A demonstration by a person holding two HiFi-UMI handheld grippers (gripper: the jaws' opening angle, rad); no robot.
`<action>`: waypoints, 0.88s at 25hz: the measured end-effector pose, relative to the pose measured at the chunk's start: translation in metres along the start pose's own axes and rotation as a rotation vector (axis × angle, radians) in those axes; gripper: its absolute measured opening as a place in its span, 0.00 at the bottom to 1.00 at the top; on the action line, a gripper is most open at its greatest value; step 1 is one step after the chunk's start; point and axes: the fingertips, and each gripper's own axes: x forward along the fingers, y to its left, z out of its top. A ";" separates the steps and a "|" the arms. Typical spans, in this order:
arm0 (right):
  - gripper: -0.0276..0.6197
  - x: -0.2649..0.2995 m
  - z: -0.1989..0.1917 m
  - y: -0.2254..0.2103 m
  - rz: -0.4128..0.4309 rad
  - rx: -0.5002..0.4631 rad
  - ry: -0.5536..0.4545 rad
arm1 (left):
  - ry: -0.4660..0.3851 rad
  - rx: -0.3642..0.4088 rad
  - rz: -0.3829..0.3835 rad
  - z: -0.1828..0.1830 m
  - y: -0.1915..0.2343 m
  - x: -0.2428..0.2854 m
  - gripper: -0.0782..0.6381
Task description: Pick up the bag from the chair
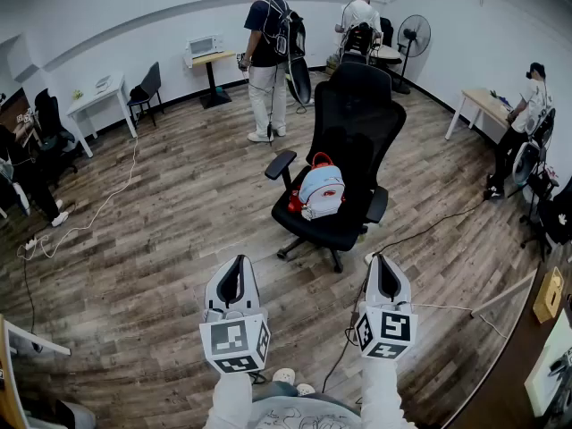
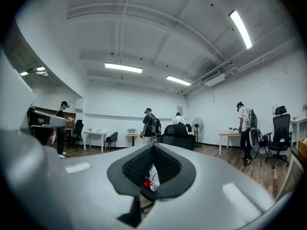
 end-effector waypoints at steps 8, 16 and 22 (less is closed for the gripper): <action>0.06 0.006 -0.005 0.005 0.000 0.001 0.006 | -0.006 0.007 -0.004 0.002 0.005 0.004 0.12; 0.06 0.022 -0.008 0.014 -0.002 0.009 -0.007 | 0.007 0.003 -0.006 -0.007 0.020 0.019 0.12; 0.06 0.039 -0.013 0.024 -0.025 0.011 0.000 | 0.023 0.009 -0.019 -0.012 0.037 0.037 0.12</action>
